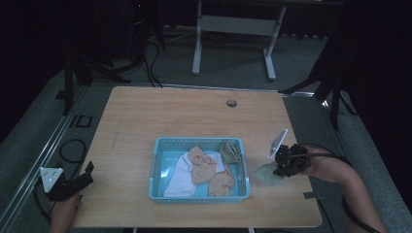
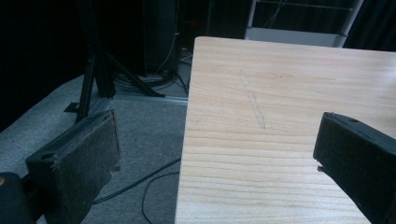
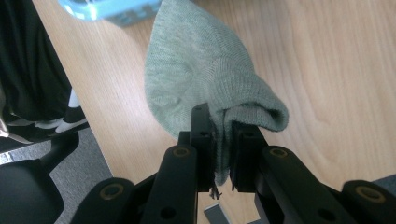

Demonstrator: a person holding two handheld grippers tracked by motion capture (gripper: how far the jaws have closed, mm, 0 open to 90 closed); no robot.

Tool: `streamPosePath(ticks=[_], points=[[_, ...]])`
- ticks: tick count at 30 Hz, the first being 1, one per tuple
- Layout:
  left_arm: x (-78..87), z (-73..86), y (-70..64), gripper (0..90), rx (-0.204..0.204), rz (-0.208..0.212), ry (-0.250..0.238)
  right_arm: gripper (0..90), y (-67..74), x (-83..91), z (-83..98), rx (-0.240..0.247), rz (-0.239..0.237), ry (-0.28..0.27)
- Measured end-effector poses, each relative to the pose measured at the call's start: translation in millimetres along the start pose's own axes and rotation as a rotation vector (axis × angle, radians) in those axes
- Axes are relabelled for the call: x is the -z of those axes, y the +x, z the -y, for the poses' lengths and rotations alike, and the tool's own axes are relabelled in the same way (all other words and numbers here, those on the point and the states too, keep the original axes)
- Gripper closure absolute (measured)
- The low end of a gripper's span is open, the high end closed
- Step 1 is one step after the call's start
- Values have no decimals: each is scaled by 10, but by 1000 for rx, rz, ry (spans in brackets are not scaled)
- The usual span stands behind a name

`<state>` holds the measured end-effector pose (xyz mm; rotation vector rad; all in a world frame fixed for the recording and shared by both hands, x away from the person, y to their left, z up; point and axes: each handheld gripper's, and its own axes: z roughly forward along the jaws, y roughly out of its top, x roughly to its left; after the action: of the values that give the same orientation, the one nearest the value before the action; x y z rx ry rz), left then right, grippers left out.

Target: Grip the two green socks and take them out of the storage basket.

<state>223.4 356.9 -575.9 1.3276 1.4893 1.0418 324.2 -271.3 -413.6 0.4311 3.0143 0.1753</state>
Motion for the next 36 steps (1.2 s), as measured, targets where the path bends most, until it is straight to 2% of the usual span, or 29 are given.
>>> streamPosePath(ticks=[5,15,22,27,32,36], points=[[0,0,-2,7,-1,-3,1,812,28,-195,176,-37,-12,0],[-5,-3,-2,7,-1,-5,6,808,6,-521,323,-85,-36,-1],[-6,-3,-3,7,-3,-3,6,808,-26,-705,343,-104,-41,12],[-6,-4,2,7,1,-2,8,805,-109,-871,334,-126,-51,32],[-4,-3,2,7,2,-3,6,800,-142,-933,342,-144,-53,40],[-3,-2,1,7,3,-2,4,789,-141,-954,340,-141,-50,58]])
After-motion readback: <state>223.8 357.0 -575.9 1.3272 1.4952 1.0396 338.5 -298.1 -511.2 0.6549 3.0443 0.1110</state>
